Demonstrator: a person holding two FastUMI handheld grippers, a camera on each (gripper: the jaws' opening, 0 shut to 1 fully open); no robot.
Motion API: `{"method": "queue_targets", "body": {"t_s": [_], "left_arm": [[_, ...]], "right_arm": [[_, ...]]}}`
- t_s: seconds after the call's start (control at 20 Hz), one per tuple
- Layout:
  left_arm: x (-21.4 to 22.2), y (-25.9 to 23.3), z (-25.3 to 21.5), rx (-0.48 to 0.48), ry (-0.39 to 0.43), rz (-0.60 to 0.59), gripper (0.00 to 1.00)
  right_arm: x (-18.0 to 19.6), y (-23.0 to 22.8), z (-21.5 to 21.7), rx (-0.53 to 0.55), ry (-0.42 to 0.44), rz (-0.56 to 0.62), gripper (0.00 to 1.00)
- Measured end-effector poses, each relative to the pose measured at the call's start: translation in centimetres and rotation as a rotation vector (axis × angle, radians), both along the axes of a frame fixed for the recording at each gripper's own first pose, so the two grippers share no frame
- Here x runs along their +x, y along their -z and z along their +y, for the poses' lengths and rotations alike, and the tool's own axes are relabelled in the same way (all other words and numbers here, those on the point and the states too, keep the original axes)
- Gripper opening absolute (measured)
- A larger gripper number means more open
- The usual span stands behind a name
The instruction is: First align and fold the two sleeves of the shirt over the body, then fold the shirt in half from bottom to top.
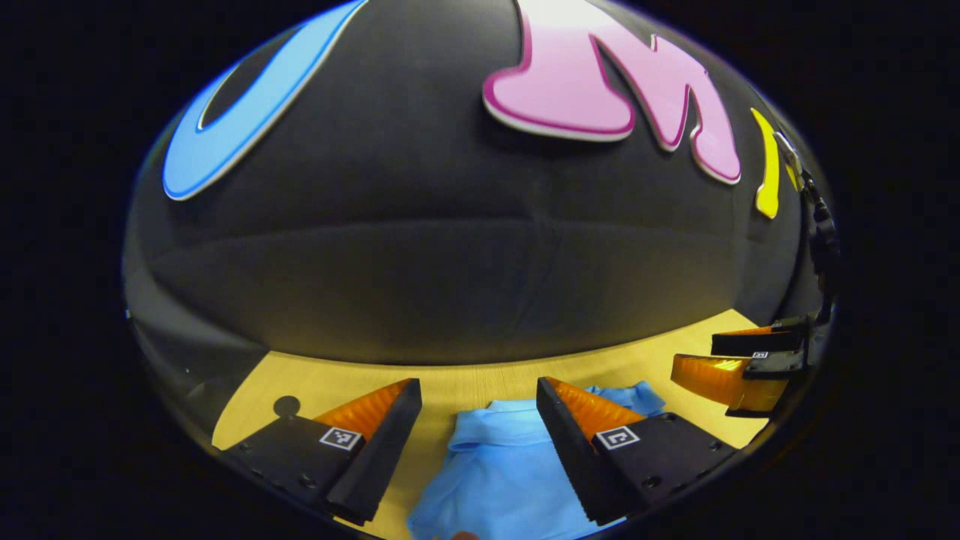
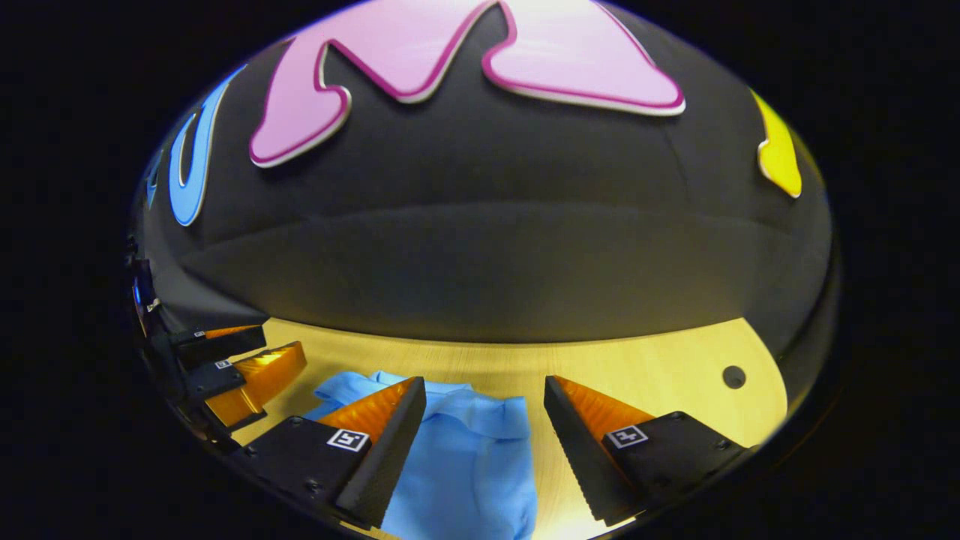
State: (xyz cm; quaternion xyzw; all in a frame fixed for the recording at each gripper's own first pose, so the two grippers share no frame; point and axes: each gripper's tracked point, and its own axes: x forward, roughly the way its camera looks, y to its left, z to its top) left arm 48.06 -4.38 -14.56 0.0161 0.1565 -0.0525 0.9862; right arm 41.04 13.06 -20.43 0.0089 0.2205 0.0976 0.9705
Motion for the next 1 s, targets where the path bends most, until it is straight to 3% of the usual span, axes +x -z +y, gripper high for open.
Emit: {"method": "queue_targets", "body": {"t_s": [0.25,0.6,1.0], "left_arm": [[-6.5,-5.4,1.7,-0.033,-0.004,-0.069,0.98],[-17.7,-12.2,3.9,-0.031,0.013,-0.179,0.98],[-33.1,-15.1,5.2,0.033,0.069,-0.225,0.97]], "right_arm": [[-5.1,-5.9,-1.7,-0.064,0.037,-0.101,0.98],[-16.9,-13.8,-2.0,-0.03,0.064,-0.165,0.98],[-29.9,-17.6,-1.5,-0.016,0.065,-0.178,0.98]]}}
